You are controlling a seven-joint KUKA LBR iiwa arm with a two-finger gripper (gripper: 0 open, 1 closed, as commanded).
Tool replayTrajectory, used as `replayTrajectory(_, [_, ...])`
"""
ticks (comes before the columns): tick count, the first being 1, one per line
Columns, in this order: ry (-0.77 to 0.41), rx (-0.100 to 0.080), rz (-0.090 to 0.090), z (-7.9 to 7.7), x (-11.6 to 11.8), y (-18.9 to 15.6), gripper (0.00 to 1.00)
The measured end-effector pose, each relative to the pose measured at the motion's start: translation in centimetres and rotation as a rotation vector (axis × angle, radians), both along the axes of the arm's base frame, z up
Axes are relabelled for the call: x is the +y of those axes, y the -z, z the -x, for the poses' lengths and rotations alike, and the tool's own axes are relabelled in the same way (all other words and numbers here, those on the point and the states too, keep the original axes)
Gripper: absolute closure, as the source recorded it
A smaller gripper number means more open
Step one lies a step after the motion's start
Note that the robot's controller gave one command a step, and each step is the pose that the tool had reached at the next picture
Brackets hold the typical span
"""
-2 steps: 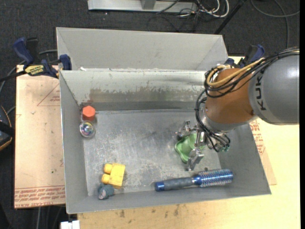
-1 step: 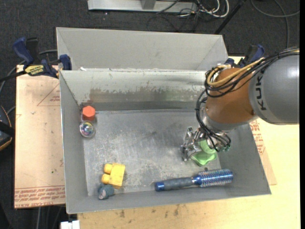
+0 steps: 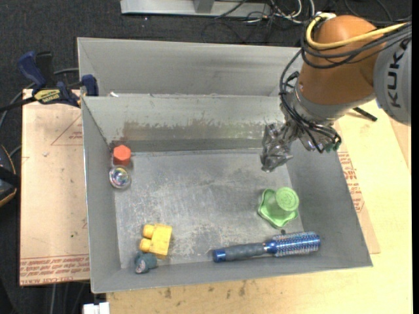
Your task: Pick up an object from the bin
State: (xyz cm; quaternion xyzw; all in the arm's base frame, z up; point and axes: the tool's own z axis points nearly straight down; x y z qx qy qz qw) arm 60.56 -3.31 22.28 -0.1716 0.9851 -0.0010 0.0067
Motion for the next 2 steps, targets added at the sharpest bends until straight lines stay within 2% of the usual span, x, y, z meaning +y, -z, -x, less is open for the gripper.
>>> replayTrajectory(1, [0.157, 0.016, -0.001, 2.44, -4.79, 5.28, 1.0])
replayTrajectory(2, [0.157, 0.014, -0.003, 2.38, -4.64, 5.16, 0.0])
